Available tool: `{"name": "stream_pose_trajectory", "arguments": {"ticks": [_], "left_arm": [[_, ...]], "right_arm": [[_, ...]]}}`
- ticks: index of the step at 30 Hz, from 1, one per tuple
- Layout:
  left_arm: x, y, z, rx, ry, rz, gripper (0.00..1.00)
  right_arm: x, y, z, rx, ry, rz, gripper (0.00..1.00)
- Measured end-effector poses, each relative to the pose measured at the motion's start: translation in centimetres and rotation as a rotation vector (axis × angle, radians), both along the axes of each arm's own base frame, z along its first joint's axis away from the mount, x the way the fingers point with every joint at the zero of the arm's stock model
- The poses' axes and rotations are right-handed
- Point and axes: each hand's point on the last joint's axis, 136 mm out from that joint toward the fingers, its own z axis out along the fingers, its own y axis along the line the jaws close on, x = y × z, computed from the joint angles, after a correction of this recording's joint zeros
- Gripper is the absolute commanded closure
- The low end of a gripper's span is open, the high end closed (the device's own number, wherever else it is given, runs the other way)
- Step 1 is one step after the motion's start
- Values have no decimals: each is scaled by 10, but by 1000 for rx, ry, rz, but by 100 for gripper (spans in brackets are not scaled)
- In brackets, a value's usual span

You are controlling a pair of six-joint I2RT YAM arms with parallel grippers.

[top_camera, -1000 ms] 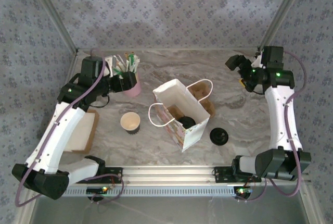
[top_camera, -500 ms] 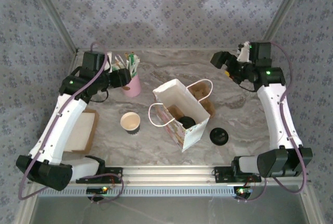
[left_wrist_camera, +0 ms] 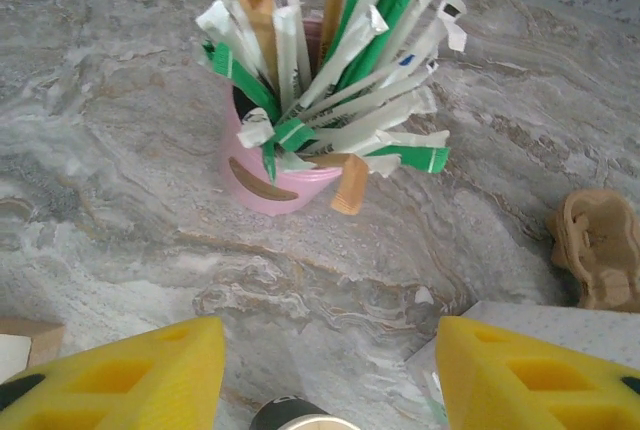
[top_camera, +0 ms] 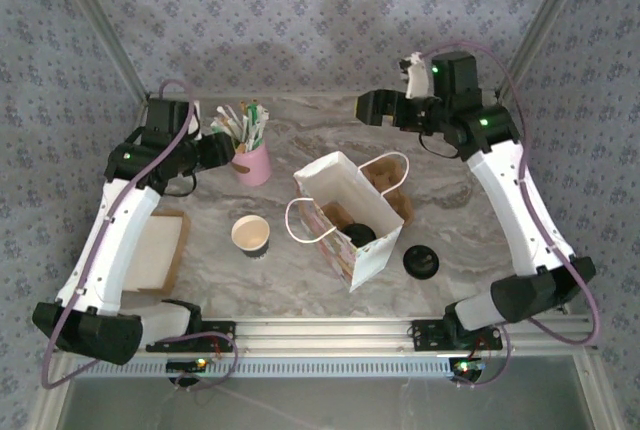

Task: Pack the takeout coffee

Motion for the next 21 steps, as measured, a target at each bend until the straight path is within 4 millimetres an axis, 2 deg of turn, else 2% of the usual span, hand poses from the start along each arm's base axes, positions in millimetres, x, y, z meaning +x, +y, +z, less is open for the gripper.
{"name": "stream_pose_trajectory", "arguments": {"ticks": [5,7,9,12,17,19,21], "left_arm": [[8,3,-1,-6,18,5,47],[18,0,0,-2,25,-2,50],[28,-2,-1,7,36,-9,54],[45,-7,-7,15,68,-21,59],[74,-16,-18,20,124,-32,62],[86,-19,-22,25,144,-34,61],[96,-22,-25,30,157,-34,58]], "right_arm": [[13,29,-7,-23,11,85,26],[20,43,-14,-36,22,118,34],[25,54,-23,-45,44,143,38],[30,69,-36,-61,71,180,53],[33,84,-55,-89,107,218,61],[33,87,-61,-101,118,226,65],[33,89,-65,-112,124,227,65]]}}
